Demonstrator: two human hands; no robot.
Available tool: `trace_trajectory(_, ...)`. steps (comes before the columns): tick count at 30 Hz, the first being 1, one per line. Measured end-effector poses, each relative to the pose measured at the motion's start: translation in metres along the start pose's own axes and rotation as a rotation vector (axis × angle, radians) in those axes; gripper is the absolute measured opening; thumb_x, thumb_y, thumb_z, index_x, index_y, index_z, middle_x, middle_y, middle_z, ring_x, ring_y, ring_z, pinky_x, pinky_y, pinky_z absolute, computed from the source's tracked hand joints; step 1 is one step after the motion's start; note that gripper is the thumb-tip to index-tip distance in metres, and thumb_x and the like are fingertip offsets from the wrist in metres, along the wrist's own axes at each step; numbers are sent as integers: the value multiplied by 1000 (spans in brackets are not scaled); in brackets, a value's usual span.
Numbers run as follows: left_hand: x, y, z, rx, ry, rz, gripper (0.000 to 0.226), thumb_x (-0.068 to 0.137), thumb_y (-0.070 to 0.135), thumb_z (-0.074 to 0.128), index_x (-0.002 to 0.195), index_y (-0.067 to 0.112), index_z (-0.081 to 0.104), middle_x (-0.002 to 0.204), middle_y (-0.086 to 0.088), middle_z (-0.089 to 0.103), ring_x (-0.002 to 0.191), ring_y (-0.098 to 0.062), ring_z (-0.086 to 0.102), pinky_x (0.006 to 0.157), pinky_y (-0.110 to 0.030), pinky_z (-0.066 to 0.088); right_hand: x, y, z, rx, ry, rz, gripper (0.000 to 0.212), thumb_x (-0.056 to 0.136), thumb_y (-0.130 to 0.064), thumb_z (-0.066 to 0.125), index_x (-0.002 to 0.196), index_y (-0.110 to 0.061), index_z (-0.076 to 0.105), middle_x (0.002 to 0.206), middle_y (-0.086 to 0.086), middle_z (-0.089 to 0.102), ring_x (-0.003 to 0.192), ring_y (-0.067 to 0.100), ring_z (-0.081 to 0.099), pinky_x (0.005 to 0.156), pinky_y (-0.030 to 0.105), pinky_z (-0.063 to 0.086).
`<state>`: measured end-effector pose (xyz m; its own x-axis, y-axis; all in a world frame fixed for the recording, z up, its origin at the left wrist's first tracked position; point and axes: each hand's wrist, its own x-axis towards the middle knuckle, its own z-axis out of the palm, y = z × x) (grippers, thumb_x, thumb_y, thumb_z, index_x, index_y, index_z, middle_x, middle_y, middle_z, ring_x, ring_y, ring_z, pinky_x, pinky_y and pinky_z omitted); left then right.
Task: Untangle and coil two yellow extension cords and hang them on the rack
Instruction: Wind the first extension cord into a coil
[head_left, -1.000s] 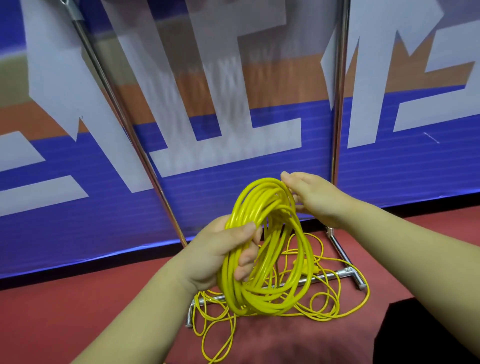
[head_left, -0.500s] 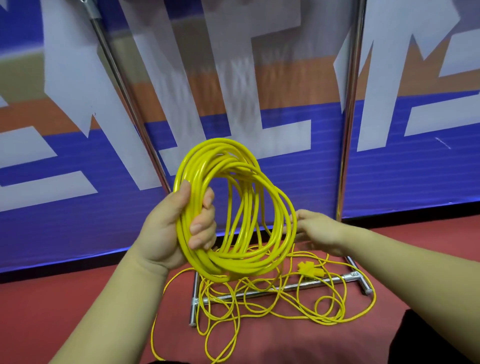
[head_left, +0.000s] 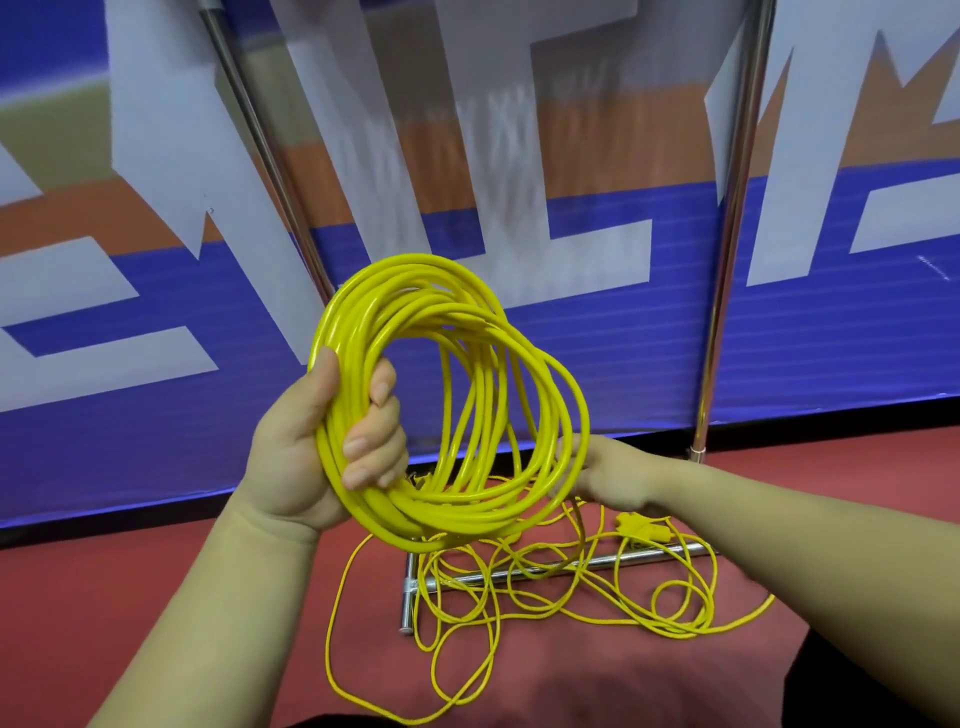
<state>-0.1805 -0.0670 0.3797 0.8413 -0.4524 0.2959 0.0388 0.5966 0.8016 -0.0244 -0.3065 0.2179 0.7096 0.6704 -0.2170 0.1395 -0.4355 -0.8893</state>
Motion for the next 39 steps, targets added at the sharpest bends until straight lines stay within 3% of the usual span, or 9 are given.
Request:
trace_trajectory(3, -5, 1, -13, 95, 184, 56, 40, 97, 48, 56, 93, 8, 58, 57, 3, 52, 41, -10, 51, 52, -27, 49, -5, 1, -7, 168, 57, 27, 13, 91, 1, 65, 89, -2, 53, 77, 14, 66, 69, 16, 66, 61, 30, 43)
trace_trajectory(7, 2, -4, -15, 202, 618, 134, 37, 88, 54, 51, 78, 19, 58, 49, 7, 41, 34, -6, 38, 44, -20, 42, -17, -11, -19, 242, 61, 24, 20, 88, 5, 67, 87, -9, 53, 81, 22, 68, 77, 30, 59, 71, 40, 42)
trace_trajectory(12, 9, -24, -39, 257, 874, 150, 30, 90, 46, 54, 80, 17, 54, 53, 2, 43, 39, -12, 40, 43, -22, 41, -28, -30, -25, 306, 28, 19, 21, 90, 14, 56, 99, -6, 57, 102, 21, 73, 73, 20, 66, 65, 26, 51)
trace_trajectory(16, 6, -46, -55, 478, 861, 30, 31, 85, 34, 69, 76, 9, 54, 60, -9, 46, 45, -22, 45, 50, -29, 44, -36, -49, -22, 351, -36, 39, 22, 91, 13, 56, 102, -6, 58, 104, 21, 73, 80, 22, 70, 56, 23, 50)
trace_trajectory(21, 16, -66, -48, 522, 868, -49, 24, 74, 20, 73, 82, 6, 55, 63, -13, 50, 46, -23, 48, 54, -32, 44, -43, -72, -19, 525, 54, 84, 20, 87, -1, 71, 92, -16, 59, 83, 4, 72, 76, 16, 70, 66, 25, 58)
trace_trajectory(27, 25, -81, -37, 695, 816, -150, 9, 75, 19, 79, 80, 16, 72, 75, -32, 62, 50, -27, 52, 60, -38, 47, -49, -87, -18, 696, 142, 164, 16, 87, -6, 74, 90, -18, 63, 80, 4, 75, 69, 12, 72, 70, 28, 61)
trace_trajectory(33, 34, -89, -25, 609, 780, -221, 38, 71, 11, 80, 105, 3, 65, 105, -16, 75, 53, -19, 57, 62, -34, 51, -54, -95, -18, 814, 224, 162, 13, 89, -7, 71, 98, -14, 66, 77, 1, 75, 67, 9, 71, 66, 25, 59)
trace_trajectory(36, 35, -93, -24, 606, 763, -256, 40, 65, 20, 87, 99, 7, 69, 102, -23, 74, 53, -21, 57, 64, -37, 49, -55, -99, -17, 879, 252, 160, 14, 88, -6, 72, 97, -13, 65, 80, 3, 76, 69, 11, 72, 63, 24, 59)
trace_trajectory(39, 40, -98, -20, 578, 773, -283, 49, 60, 25, 90, 101, 5, 70, 74, -22, 66, 51, -24, 56, 61, -36, 49, -54, -102, -17, 936, 286, 160, 14, 87, -5, 74, 95, -11, 65, 75, 4, 75, 67, 11, 73, 58, 23, 60)
